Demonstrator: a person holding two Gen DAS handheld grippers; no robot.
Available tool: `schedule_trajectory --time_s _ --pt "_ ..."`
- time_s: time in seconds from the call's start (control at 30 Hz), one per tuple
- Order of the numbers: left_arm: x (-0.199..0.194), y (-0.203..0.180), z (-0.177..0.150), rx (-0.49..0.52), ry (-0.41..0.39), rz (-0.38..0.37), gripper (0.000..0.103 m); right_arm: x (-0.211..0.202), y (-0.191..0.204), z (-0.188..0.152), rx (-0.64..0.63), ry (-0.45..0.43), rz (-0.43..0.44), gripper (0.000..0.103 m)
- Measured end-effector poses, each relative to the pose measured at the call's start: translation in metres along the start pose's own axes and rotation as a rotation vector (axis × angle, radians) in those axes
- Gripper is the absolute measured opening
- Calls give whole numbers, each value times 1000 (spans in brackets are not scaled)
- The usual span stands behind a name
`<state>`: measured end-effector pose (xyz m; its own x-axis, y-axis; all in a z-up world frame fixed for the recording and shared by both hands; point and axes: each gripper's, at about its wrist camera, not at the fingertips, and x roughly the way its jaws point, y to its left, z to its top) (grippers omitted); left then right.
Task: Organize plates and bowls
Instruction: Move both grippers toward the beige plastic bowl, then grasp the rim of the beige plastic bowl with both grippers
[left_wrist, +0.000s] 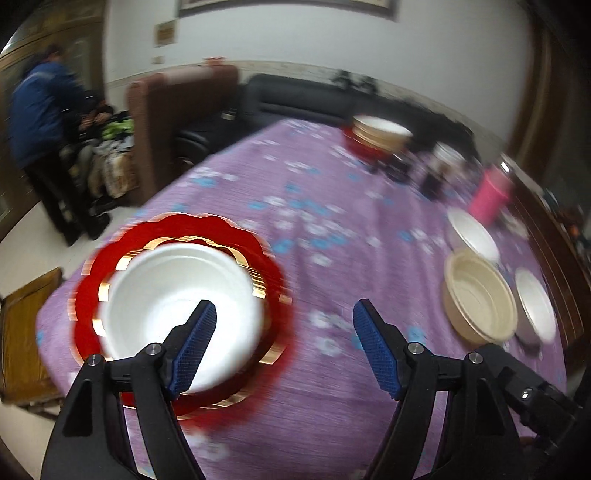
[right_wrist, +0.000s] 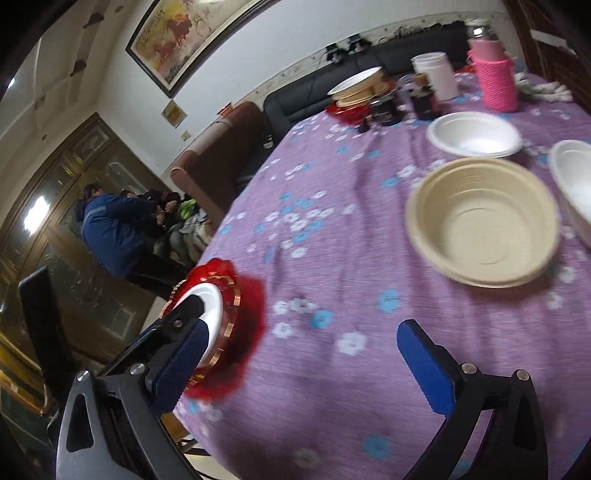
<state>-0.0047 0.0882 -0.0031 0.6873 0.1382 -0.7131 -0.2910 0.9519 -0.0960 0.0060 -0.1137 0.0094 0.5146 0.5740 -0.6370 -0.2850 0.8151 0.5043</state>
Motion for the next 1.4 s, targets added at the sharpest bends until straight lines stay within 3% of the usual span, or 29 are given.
schedule_trajectory --time_s 0.23,0.47,0.57,1.0,1.4 --pt "17 -49 -11 108 100 -87 77 -40 -63 -3 126 -48 -45 103" --pt "38 -82 -12 124 195 -153 77 -68 -131 0 341 -97 -38 103" --pt "43 -93 -9 116 202 -163 77 -71 -148 4 404 -110 -15 103" --pt "55 -131 12 134 170 -188 76 -53 -166 32 460 -98 70 102" --pt "82 -150 21 117 212 -198 76 -32 -180 45 527 -80 67 82"
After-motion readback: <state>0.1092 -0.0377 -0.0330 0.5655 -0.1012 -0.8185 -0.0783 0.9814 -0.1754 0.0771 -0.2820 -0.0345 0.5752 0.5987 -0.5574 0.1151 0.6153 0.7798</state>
